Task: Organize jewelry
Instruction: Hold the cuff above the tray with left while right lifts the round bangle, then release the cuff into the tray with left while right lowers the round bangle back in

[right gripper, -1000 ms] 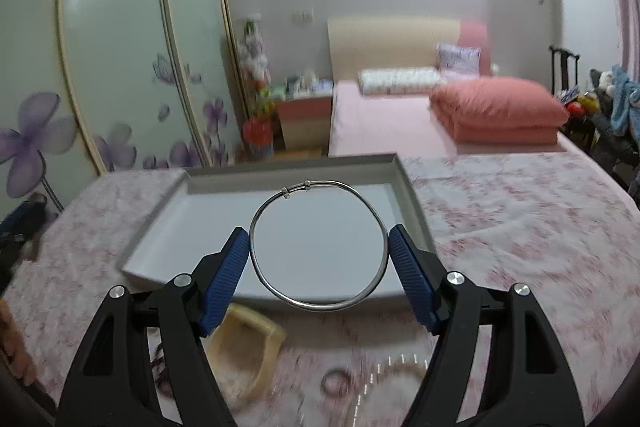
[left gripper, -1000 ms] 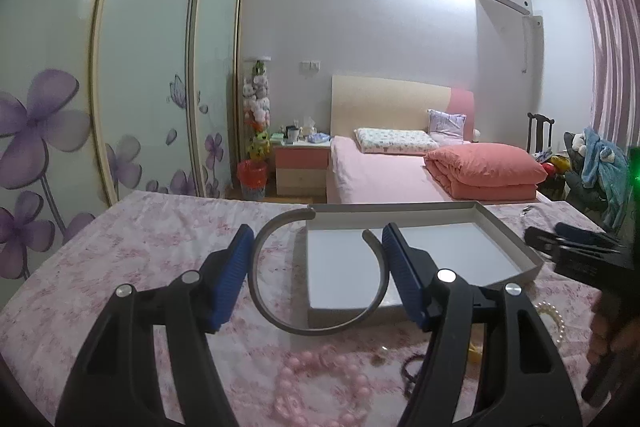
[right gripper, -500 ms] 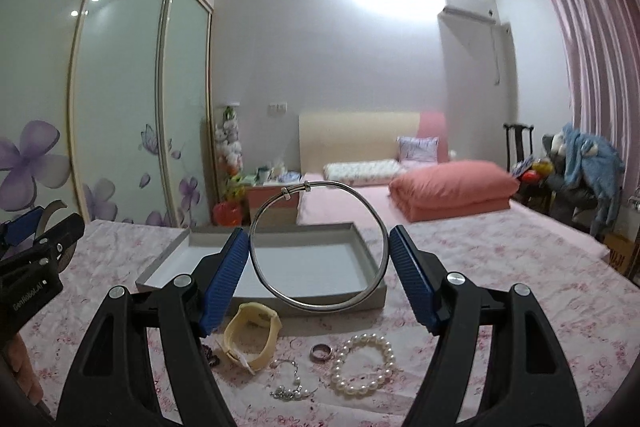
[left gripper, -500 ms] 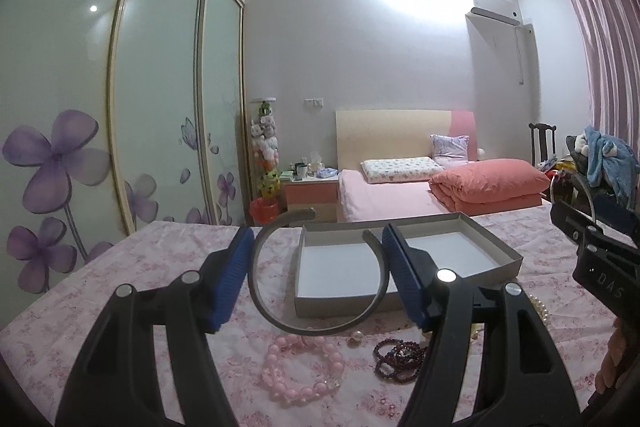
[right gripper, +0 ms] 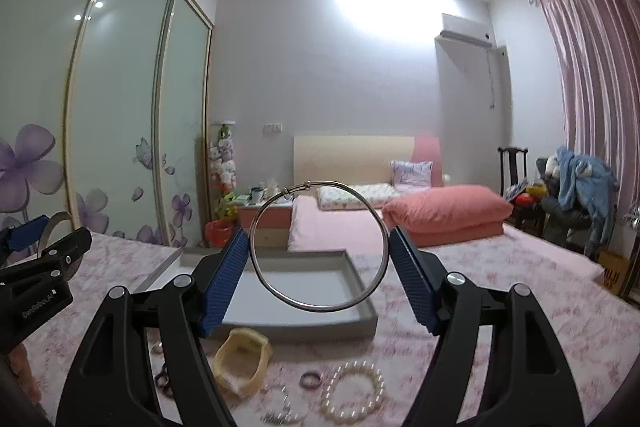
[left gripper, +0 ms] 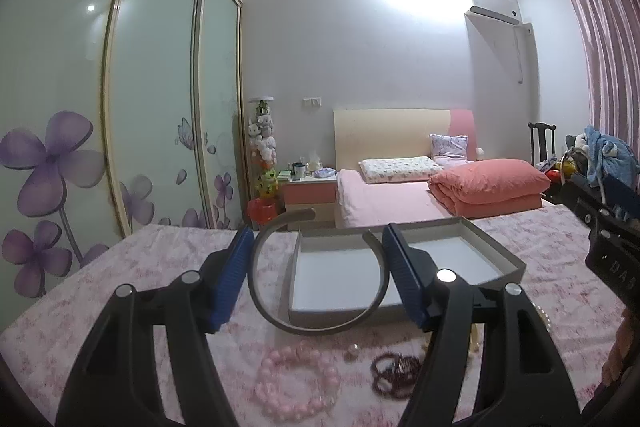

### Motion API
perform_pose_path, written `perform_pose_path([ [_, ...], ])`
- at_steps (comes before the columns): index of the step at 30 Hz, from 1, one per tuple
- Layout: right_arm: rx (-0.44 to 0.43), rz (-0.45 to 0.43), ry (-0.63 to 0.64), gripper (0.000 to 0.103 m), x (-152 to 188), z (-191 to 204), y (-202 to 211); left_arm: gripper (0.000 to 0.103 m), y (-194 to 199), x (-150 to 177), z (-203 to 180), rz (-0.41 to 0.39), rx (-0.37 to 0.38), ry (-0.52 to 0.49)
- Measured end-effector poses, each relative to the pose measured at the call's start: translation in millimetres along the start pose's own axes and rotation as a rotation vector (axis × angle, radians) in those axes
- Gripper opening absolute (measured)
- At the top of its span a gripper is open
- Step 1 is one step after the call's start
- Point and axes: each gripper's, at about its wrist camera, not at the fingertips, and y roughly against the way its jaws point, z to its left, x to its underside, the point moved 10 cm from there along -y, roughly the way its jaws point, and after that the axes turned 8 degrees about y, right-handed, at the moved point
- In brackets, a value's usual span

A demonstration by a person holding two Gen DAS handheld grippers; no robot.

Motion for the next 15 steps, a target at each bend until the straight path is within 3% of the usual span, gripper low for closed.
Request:
perform_pose_path([
  [7, 0.008, -0.008, -0.005, 0.072, -4.6, 2.6, -28.2, 0.064, -35.4, -13.7, -7.6, -0.007, 0.006, 0.013],
  [15, -0.048, 0.088, -0.022, 0.072, 12.9, 5.5, -89.1, 0.064, -96.5, -6.2, -20.2, 0.065, 0.015, 0.001],
])
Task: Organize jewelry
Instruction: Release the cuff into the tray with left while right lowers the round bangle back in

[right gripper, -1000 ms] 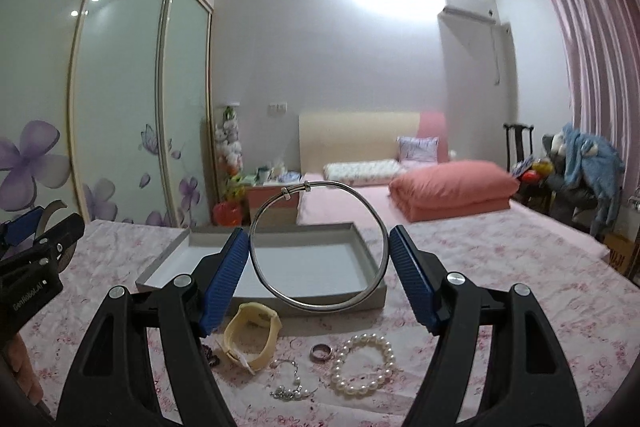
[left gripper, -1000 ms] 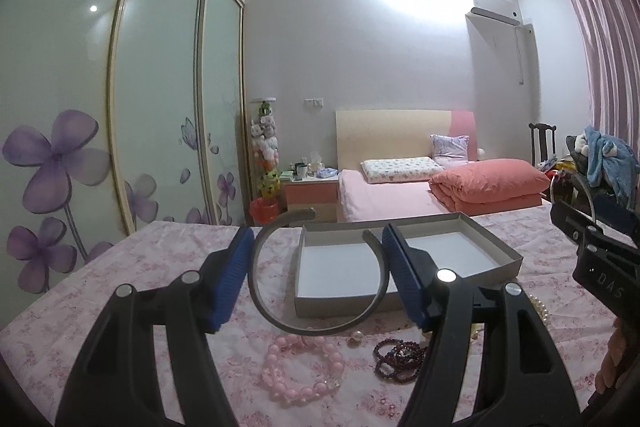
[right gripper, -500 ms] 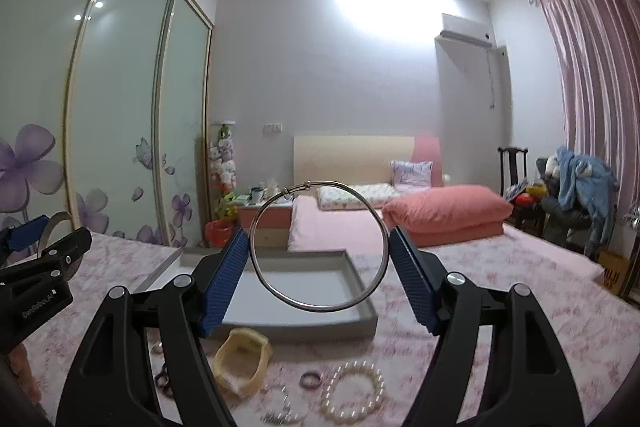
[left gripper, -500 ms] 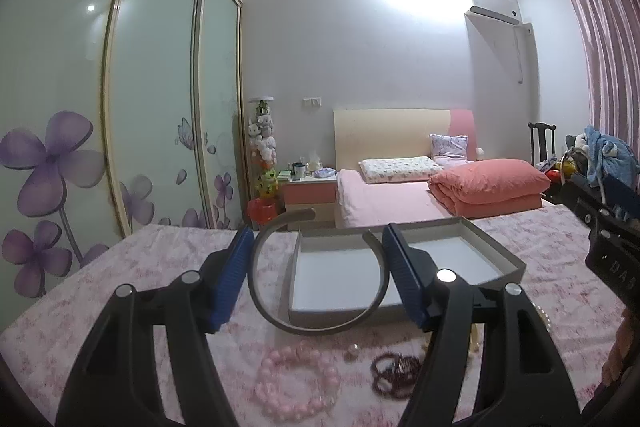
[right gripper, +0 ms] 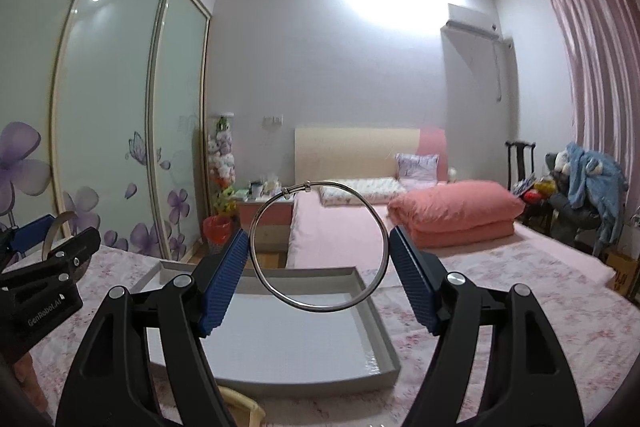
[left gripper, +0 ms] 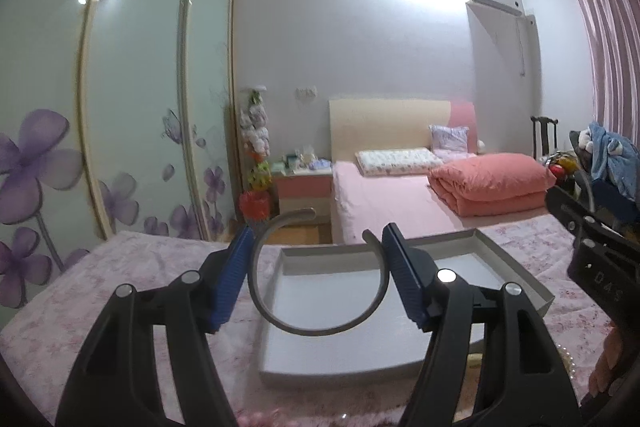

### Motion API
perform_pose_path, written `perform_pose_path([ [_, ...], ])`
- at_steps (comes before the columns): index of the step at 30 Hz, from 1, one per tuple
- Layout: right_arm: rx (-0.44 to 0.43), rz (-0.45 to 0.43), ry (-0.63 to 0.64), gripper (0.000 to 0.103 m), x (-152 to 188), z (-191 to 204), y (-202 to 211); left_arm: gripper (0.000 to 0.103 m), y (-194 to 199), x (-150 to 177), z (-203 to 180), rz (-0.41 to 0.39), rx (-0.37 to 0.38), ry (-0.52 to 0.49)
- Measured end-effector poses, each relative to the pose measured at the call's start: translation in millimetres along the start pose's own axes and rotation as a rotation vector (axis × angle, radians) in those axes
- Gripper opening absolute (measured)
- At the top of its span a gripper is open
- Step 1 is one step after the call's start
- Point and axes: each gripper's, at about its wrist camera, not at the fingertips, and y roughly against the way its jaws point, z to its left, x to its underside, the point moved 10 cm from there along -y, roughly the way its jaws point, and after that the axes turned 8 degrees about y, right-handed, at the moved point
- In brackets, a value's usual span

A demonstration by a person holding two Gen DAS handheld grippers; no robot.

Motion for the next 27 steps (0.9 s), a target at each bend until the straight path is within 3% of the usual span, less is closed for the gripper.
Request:
perform_pose_path([
  [3, -0.042, 0.087, -0.005, 0.072, 14.1, 2.3, -26.6, 0.065, -29.0, 10.7, -6.5, 0.07, 0.021, -0.001],
  [10, -0.162, 0.38, -0.048, 0.072, 64.6, 14.7, -80.3, 0.065, -80.8, 42.3, -11.8, 0.246, 0.051, 0.018],
  [15, -0.222, 0.498, -0.094, 0.073, 88.3, 18.8, -92.0, 0.068, -99.7, 62.6, -15.9, 0.337, 0.085, 0.013],
  [19, -0.217, 0.467, -0.105, 0.079, 81.8, 9.2, -80.5, 0.08, -99.3, 54.5, -10.7, 0.324, 0.101, 0.035],
  [27, -0.181, 0.358, -0.124, 0.079, 49.2, -22.0, -30.0, 0.08, -59.6, 32.5, 31.5, 0.283, 0.068, 0.062],
])
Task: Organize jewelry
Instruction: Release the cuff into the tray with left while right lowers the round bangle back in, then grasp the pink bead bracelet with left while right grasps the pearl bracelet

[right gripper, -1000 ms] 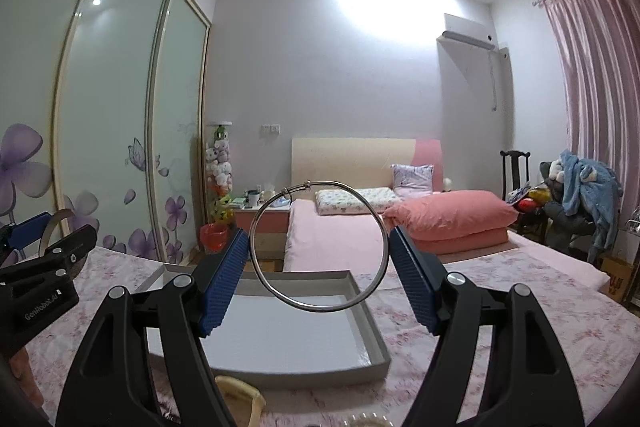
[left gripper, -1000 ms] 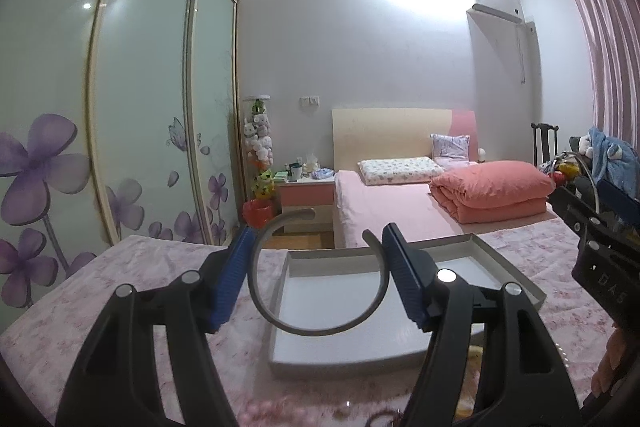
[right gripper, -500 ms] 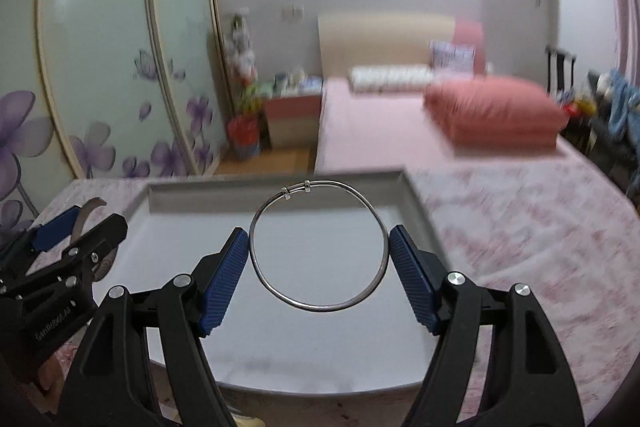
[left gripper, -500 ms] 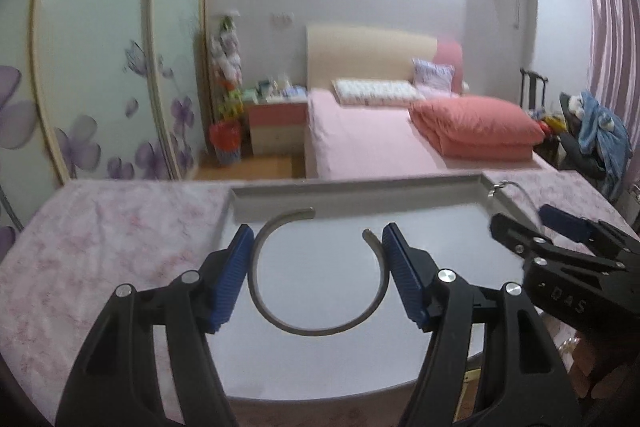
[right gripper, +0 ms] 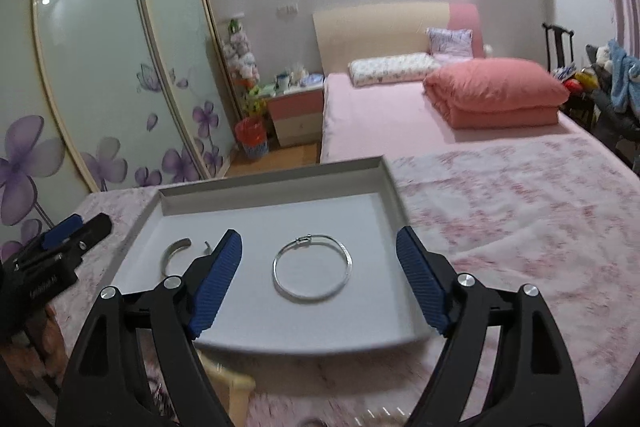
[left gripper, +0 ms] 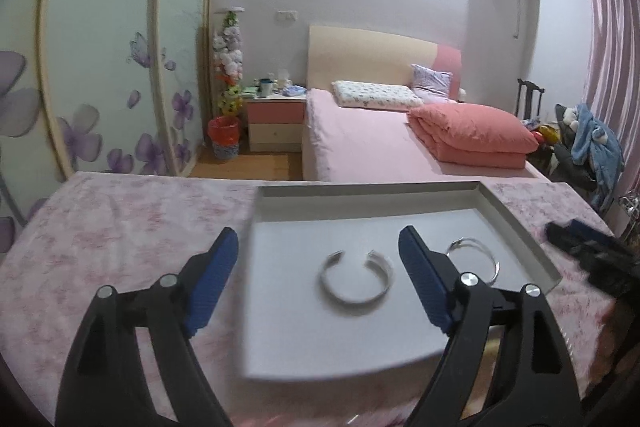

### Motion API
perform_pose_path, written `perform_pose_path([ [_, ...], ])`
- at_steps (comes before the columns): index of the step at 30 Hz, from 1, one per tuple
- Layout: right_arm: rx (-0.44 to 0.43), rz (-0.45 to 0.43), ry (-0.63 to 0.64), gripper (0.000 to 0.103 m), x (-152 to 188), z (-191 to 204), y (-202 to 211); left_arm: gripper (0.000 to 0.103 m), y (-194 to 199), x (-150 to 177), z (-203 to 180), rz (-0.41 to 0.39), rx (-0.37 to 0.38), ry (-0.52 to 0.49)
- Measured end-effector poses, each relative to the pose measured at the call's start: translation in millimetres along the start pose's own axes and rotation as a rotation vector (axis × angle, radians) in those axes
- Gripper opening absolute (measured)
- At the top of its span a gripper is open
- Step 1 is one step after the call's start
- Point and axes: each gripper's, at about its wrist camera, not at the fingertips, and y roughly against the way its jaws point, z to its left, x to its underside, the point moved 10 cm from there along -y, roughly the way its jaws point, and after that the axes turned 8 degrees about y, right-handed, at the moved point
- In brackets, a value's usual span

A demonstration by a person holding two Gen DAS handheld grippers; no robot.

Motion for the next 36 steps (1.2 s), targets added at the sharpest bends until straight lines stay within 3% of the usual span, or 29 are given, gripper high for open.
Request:
perform_pose_path([
  [5, 0.012, -0.02, 0.019, 0.079, 17.8, -5.4, 38.1, 0.08, 41.9, 23.8, 39.3, 0.028, -0.03, -0.013],
  [9, 0.015, 0.013, 0.004, 0.079, 42.2, -11.1, 52.8, 0.08, 61.8, 57.0, 58.4, 0.098, -0.032, -0.026],
  [13, 0.01, 0.063, -0.01, 0.079, 65.1, -11.0, 54.9, 0.081, 68.3, 88.6, 56.8, 0.184, -0.014, -0.058],
  [19, 0.001, 0.085, -0.035, 0.079, 82.8, -10.3, 60.1, 0.079, 54.8, 110.3, 63.6, 0.253, -0.082, -0.098],
  [20, 0.002, 0.083, -0.037, 0.079, 84.7, -10.5, 62.9, 0.077, 51.8, 112.6, 65.2, 0.268, -0.086, -0.099],
  [22, 0.005, 0.081, -0.037, 0.079, 84.0, -11.9, 63.8, 0.062, 46.0, 119.2, 67.1, 0.302, -0.095, -0.121],
  [25, 0.009, 0.075, -0.042, 0.079, 83.9, -14.8, 65.3, 0.048, 37.5, 128.3, 69.2, 0.367, -0.072, -0.106],
  [29, 0.017, 0.074, -0.048, 0.079, 84.4, -19.7, 65.3, 0.037, 33.8, 124.6, 70.9, 0.369, -0.051, -0.097],
  [31, 0.029, 0.081, -0.05, 0.078, 86.3, -24.8, 64.3, 0.021, 32.9, 123.2, 70.7, 0.367, -0.044, -0.099],
  [36, 0.054, 0.134, -0.105, 0.068, 97.3, -46.9, 55.7, 0.013, 34.0, 123.2, 67.1, 0.361, -0.051, -0.133],
])
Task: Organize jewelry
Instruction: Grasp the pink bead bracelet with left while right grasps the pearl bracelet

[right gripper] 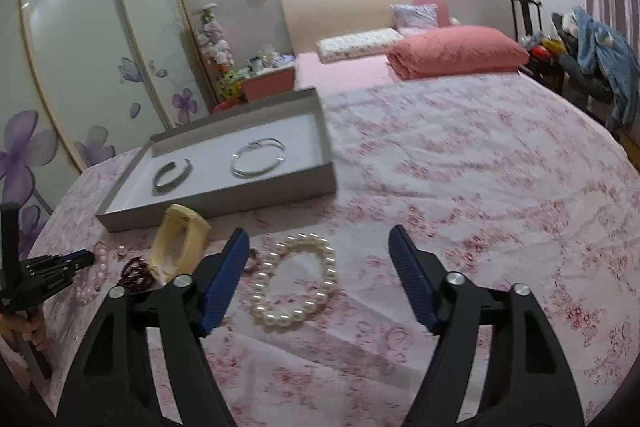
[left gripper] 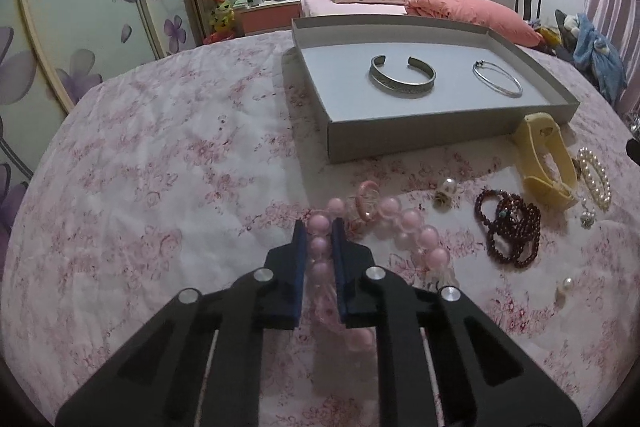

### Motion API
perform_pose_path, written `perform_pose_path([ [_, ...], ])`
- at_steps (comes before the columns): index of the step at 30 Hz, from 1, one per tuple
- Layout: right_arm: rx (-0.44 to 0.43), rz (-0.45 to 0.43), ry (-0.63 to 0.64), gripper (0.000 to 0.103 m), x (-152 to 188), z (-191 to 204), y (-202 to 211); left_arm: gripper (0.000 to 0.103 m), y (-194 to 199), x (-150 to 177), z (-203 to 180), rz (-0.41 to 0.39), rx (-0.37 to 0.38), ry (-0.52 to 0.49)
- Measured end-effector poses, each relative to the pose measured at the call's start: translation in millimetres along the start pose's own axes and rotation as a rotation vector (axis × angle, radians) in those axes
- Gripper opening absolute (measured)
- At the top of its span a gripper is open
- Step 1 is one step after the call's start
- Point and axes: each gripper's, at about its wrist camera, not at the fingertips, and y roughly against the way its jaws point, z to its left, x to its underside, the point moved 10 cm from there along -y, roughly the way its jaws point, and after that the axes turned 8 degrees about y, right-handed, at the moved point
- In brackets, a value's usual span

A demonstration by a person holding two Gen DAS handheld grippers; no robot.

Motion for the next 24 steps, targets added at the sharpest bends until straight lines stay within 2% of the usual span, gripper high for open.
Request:
perform_pose_path([
  [4, 0.007, 0.058, 0.015, 0.058, 8.7, -3.5, -10.2, 0.013, 4.4, -2.7, 0.2, -0.019, 0.018, 0.011],
  [10, 0.006, 0.152, 0.074, 0.042, 22.3, 6.3, -27.0, 0.013, 39.2, -20.7, 2.2, -0.134, 0.074, 0.045],
  [15, 0.036, 0.209, 0.113, 0.037, 25.3, 11.2, -39.4, 0.013, 60.2, -30.0, -4.2, -0.193, 0.1, 0.038],
  [16, 0.048, 0.218, 0.133, 0.032, 25.2, 12.6, -40.9, 0.013, 62.3, -30.1, -6.4, -0.198, 0.107, 0.035],
  [18, 0.073, 0.226, 0.161, 0.014, 24.4, 13.6, -41.5, 0.013, 67.4, -30.7, -10.7, -0.209, 0.121, 0.03],
  [19, 0.067, 0.23, 0.16, 0.011, 24.4, 14.4, -41.7, 0.013, 69.1, -31.0, -12.2, -0.214, 0.126, 0.028],
  [21, 0.065, 0.232, 0.162, 0.01, 24.2, 14.8, -40.6, 0.013, 73.5, -31.4, -16.1, -0.225, 0.136, 0.025],
  [24, 0.04, 0.18, 0.153, 0.01, 20.0, 17.7, -34.1, 0.013, 79.6, -31.6, -20.1, -0.242, 0.147, 0.024],
])
